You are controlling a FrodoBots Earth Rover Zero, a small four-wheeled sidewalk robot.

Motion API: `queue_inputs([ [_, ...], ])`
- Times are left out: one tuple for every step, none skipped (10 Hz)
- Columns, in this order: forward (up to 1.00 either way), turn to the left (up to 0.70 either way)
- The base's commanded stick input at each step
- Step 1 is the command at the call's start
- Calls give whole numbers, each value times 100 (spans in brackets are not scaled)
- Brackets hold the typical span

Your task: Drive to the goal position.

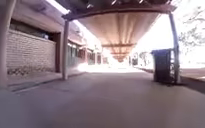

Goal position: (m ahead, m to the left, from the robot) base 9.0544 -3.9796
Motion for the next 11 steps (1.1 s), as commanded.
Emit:
queue_inputs([
  [70,0],
  [70,0],
  [70,0],
  [70,0],
  [70,0],
  [70,0],
  [70,0],
  [70,0],
  [70,0],
  [70,0],
  [70,0],
])
